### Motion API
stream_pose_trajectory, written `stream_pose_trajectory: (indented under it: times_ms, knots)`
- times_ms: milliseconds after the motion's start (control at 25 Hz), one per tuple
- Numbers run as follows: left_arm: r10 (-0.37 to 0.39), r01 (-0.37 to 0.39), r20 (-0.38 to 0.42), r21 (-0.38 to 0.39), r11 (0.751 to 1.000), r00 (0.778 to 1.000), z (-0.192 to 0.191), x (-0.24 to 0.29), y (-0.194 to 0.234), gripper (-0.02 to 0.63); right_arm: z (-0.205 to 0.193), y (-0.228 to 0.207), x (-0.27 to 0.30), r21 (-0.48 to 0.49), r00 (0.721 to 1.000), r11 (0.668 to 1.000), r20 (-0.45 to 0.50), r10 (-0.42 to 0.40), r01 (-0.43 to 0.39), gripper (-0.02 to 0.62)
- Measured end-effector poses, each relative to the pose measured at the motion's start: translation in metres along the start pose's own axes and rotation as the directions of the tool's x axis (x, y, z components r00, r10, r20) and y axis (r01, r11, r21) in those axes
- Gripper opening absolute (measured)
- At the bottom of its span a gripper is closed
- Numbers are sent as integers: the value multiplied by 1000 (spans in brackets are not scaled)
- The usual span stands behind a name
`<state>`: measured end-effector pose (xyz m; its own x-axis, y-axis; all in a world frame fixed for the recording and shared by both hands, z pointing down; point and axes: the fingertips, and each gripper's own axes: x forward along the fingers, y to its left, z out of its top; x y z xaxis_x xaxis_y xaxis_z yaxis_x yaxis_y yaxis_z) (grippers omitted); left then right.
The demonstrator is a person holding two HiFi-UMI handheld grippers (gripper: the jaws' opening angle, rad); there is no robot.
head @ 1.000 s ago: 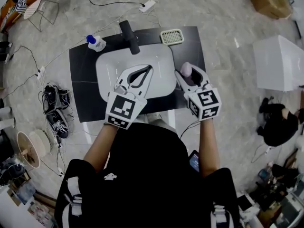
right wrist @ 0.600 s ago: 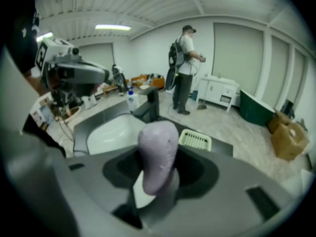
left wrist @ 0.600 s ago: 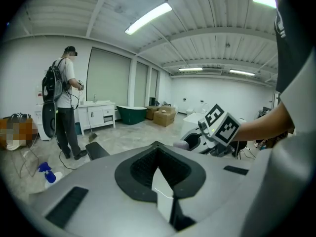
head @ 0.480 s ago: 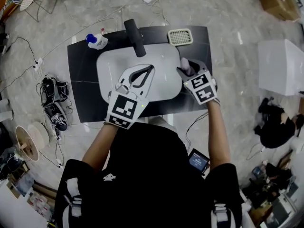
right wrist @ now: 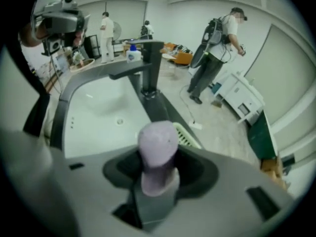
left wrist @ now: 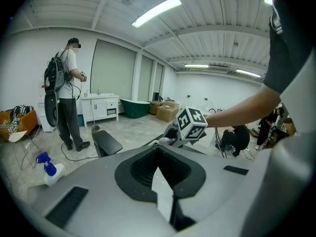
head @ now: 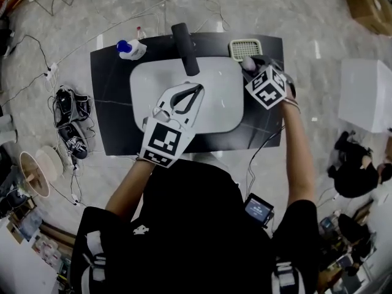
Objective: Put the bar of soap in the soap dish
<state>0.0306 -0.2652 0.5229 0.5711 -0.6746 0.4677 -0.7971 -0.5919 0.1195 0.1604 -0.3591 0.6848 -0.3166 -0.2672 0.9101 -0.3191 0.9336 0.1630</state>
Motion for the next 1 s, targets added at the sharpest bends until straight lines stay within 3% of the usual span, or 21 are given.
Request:
stream_pose_trajectory:
  times_ms: [320,640,1000]
  knots:
    - [-3,3,-36,-12,1000,999,-15,3,10,25,4,-42,36,-127,996,991,-80,-51,40,207]
    - [-4,3,-45,-23,1000,999,-18,9,15,25,0,-54,58,-305,984,950,-138,-114,68,207]
    - [-3,1,-61,-31,1000,998,-24,14,17,25,-8,-53,73,-365,975,927,-163,-149,80,210]
